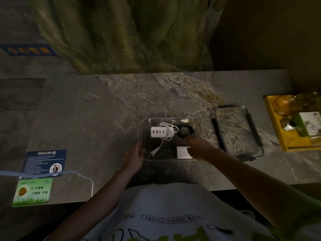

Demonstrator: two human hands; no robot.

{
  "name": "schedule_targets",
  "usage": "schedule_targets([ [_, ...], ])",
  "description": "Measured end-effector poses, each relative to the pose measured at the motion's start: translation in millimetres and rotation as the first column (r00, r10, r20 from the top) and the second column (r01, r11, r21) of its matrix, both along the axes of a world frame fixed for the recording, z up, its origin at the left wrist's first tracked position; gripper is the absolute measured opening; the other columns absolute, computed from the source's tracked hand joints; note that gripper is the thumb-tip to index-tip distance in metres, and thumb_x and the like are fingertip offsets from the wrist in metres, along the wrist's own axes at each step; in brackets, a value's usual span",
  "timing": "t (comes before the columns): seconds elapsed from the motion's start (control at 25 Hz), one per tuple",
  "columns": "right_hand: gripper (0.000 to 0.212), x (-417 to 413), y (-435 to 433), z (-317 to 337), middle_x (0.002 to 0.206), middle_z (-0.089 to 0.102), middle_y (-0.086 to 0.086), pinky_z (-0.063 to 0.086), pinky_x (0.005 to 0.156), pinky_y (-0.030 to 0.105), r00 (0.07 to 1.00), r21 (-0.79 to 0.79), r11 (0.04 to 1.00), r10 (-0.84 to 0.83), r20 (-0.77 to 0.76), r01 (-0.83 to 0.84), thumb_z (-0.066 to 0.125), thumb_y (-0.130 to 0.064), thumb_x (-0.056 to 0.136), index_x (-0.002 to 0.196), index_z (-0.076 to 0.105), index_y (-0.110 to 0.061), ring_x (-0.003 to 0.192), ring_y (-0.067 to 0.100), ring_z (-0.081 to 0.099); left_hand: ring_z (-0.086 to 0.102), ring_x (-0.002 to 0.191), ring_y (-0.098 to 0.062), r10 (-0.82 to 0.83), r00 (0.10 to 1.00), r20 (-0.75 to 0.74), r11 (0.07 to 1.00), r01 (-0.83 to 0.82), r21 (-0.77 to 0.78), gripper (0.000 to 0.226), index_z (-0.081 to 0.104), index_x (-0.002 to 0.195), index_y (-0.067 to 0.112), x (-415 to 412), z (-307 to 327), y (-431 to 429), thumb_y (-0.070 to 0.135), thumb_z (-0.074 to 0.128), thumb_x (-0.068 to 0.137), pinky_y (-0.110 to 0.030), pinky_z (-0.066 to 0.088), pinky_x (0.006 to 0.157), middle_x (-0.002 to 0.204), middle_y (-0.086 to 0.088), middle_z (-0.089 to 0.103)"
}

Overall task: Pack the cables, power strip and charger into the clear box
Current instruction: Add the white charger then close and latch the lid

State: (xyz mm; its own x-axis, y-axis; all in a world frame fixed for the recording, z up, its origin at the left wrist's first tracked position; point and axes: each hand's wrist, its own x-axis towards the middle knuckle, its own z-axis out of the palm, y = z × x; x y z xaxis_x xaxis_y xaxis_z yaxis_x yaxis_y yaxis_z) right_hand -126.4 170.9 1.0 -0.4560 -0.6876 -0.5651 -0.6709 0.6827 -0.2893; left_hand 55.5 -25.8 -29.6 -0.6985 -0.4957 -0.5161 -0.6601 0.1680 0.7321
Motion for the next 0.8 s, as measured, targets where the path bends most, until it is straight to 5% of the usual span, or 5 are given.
schedule_targets([
  [0.12, 0.041, -10.2, 14.7, 8.0, 0.122, 0.059, 0.013, 0.051, 0.082, 0.038, 0.975, -0.247, 0.949, -0.214, -0.057, 0.193, 0.049, -0.011, 0.091, 0.131, 0.051, -0.020, 0.101, 0.033, 0.062, 0.053, 0.123, -0.027, -0.001, 1.000, 0.005, 1.000, 0.001, 0.003, 0.034, 0.049, 0.134, 0.012, 0.1, 0.2, 0.9, 0.013, 0.045, 0.099, -0.043, 0.041, 0.105, 0.132, -0.011, 0.057],
  [0.24, 0.028, -20.6, 38.5, 10.3, 0.108, 0.064, 0.015, 0.052, 0.081, 0.041, 0.885, -0.516, 0.773, -0.462, -0.060, 0.368, 0.053, -0.007, 0.089, 0.116, 0.060, -0.011, 0.095, 0.032, 0.063, 0.051, 0.125, -0.028, 0.022, 0.999, 0.024, 1.000, -0.023, 0.021, 0.036, 0.046, 0.136, 0.013, -0.7, -3.3, 1.1, 0.014, 0.044, 0.100, -0.045, 0.040, 0.105, 0.135, -0.012, 0.055],
  [0.32, 0.026, -27.8, 55.1, 8.2, 0.106, 0.064, 0.013, 0.052, 0.082, 0.041, 0.761, -0.553, 0.635, -0.649, -0.003, 0.539, 0.056, -0.007, 0.089, 0.115, 0.059, -0.009, 0.094, 0.027, 0.062, 0.051, 0.126, -0.029, 0.014, 0.999, 0.039, 1.000, -0.014, 0.008, 0.036, 0.045, 0.137, 0.013, -2.0, -3.4, 1.5, 0.015, 0.044, 0.100, -0.046, 0.040, 0.105, 0.136, -0.011, 0.054],
  [0.6, 0.043, -38.6, 124.8, -26.4, 0.133, 0.045, 0.025, 0.043, 0.095, 0.045, 0.014, -0.327, -0.002, -0.999, 0.046, 0.945, 0.064, -0.018, 0.086, 0.123, 0.048, -0.004, 0.113, 0.044, 0.052, 0.055, 0.118, -0.031, 0.042, 0.999, 0.030, 0.998, -0.041, -0.038, 0.030, 0.050, 0.129, 0.008, -2.8, -8.1, 5.3, 0.012, 0.044, 0.100, -0.038, 0.041, 0.097, 0.125, -0.014, 0.060],
  [0.8, 0.064, -28.5, 141.2, -31.9, 0.138, 0.039, 0.029, 0.038, 0.102, 0.046, -0.235, -0.155, -0.248, -0.967, 0.095, 0.956, 0.064, -0.028, 0.088, 0.135, 0.036, 0.004, 0.124, 0.043, 0.043, 0.052, 0.122, -0.028, 0.042, 0.999, 0.008, 0.998, -0.041, -0.036, 0.032, 0.048, 0.132, 0.007, -3.7, -4.9, 6.8, 0.010, 0.043, 0.100, -0.033, 0.038, 0.097, 0.130, -0.014, 0.057],
])
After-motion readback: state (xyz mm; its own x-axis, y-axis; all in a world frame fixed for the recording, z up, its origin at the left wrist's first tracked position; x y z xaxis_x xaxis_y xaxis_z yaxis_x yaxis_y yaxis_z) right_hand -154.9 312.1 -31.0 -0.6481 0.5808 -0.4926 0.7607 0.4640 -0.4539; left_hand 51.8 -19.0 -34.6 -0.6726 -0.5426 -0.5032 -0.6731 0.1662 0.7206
